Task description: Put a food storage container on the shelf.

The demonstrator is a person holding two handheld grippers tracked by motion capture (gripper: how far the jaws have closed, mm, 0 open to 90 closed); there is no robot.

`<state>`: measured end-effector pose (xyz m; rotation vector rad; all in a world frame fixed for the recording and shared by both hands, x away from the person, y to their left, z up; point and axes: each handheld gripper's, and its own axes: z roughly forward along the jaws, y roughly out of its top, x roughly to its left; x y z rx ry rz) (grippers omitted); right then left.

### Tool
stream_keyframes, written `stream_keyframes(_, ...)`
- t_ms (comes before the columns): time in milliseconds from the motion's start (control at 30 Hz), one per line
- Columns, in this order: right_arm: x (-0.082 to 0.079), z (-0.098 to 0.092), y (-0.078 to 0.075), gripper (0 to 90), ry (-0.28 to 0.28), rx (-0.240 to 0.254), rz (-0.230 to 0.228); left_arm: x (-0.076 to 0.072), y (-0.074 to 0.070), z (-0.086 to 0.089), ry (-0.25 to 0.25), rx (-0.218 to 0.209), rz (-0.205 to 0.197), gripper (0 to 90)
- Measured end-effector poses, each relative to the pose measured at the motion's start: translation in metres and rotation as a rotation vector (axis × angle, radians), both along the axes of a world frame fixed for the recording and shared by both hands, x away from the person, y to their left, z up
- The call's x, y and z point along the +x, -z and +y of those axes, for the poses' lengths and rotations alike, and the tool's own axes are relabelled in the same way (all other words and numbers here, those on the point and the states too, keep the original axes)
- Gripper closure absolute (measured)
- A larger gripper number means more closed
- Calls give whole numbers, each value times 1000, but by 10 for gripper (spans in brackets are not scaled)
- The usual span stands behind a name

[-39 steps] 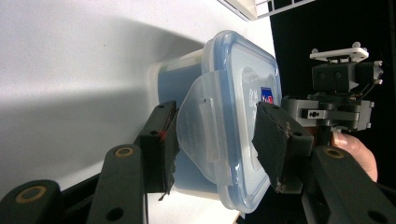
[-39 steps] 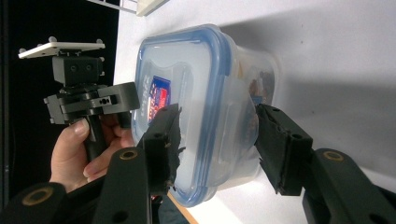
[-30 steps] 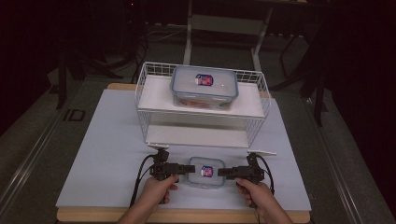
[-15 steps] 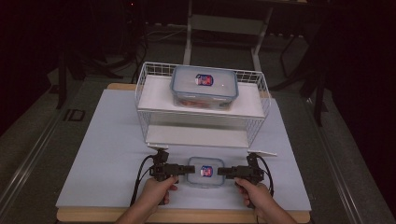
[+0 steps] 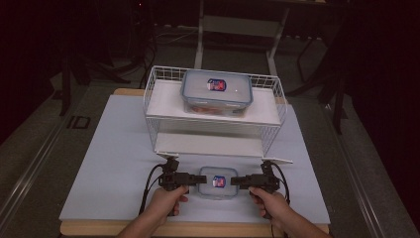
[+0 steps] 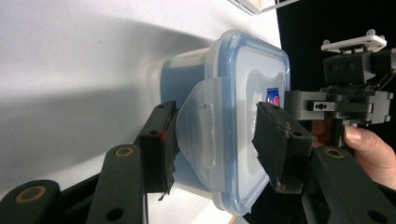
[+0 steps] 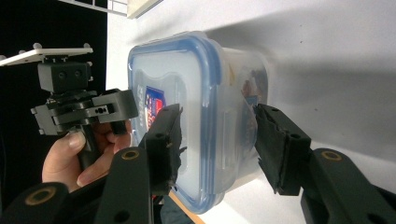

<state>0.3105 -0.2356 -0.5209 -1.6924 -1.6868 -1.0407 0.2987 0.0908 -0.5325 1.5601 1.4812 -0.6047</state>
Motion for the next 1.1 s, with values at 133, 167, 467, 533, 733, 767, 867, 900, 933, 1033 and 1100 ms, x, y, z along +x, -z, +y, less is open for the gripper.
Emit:
stream_keyframes(133,-1,0,-3,520,7,-9,15,-1,0,-1,6,-11,7,508)
stream_keyframes(167,-1,-1,-3,521,8,-11,18,-1,0,-1,6,-12,8,508)
stream_keyframes(467,-6,1,-17,520,3,-31,34,-9,-10,0,-1,-20,8,507)
stream_keyframes(533,-7,2,-22,519,-4,-35,35,-10,-15,0,-2,-21,6,507)
stream_keyframes(733,-8,2,-41,519,-4,-47,41,-12,-30,0,-1,-33,11,506)
stream_keyframes(767,-8,3,-45,519,-10,-53,28,-12,-34,0,0,-33,6,507)
stream_keyframes(867,-7,3,-56,519,-4,-49,22,-13,-45,0,-5,-38,-3,507)
stream_keyframes(900,-7,3,-59,519,-6,-50,18,-13,-48,0,-4,-37,-8,507)
stream_keyframes(933,-7,3,-62,519,-8,-50,20,-13,-51,1,-2,-35,-11,507)
stream_keyframes(1033,-8,4,-72,519,-14,-50,17,-14,-60,2,-1,-37,-17,507)
stream_keyframes(1100,-8,5,-79,519,-16,-54,8,-14,-66,2,1,-38,-22,507)
